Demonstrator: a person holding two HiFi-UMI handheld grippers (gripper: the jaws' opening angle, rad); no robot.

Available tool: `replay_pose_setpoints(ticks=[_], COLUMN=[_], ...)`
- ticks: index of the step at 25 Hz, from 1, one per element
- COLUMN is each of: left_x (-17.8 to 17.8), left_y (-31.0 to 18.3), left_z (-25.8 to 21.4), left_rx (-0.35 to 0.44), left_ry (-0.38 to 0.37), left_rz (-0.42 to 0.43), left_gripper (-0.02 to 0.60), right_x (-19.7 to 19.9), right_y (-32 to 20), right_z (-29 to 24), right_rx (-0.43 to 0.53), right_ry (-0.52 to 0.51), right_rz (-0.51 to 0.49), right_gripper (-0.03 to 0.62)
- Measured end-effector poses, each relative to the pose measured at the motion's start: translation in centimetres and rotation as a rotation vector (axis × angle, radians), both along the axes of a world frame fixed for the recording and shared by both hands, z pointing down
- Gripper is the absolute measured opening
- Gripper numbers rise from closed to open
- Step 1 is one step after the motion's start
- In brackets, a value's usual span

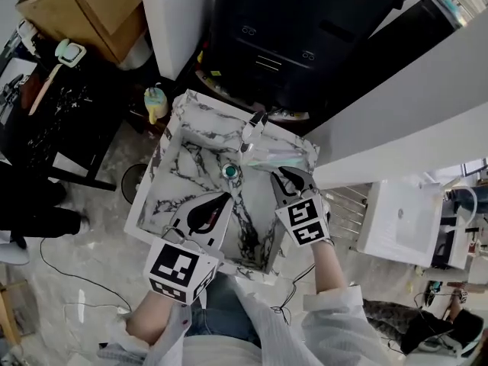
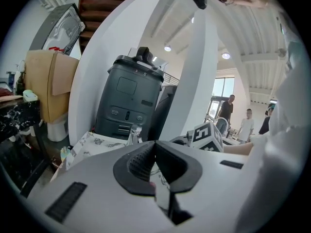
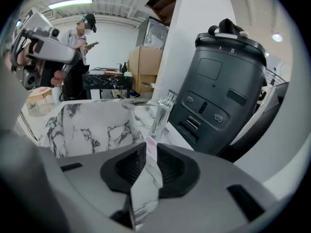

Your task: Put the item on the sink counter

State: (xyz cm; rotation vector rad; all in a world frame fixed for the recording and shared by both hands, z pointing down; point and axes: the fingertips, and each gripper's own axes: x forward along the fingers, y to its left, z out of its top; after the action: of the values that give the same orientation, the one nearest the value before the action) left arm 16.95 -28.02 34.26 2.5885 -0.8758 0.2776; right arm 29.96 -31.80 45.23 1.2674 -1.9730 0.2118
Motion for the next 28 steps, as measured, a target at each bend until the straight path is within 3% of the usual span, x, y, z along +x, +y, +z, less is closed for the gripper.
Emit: replay_pose_setpoints(ticks=[6, 13, 28], left_x=[0.0, 0.2, 1.4], left_y=[-1.0, -2.0, -2.2], left_z=[2.3, 4.4, 6.6], left_rx=[-0.04, -0.074, -0.121], left_ry=[-0.022, -0.039, -0.051], left_rz=[-0.016, -0.033, -0.036], left_gripper=[0.015, 0.015, 0.015], right_x=[1.1, 2.3, 3.1], right_y=[-1.6, -3.0, -3.9], right_z=[4.1, 7.6, 12.0], right_rx=[-0.086, -0.15, -0.215], right_ry=[0.146, 0.229, 0.481], right_rz=[-0.091, -0.146, -0.326], right_gripper=[0.107, 0.124, 0.115])
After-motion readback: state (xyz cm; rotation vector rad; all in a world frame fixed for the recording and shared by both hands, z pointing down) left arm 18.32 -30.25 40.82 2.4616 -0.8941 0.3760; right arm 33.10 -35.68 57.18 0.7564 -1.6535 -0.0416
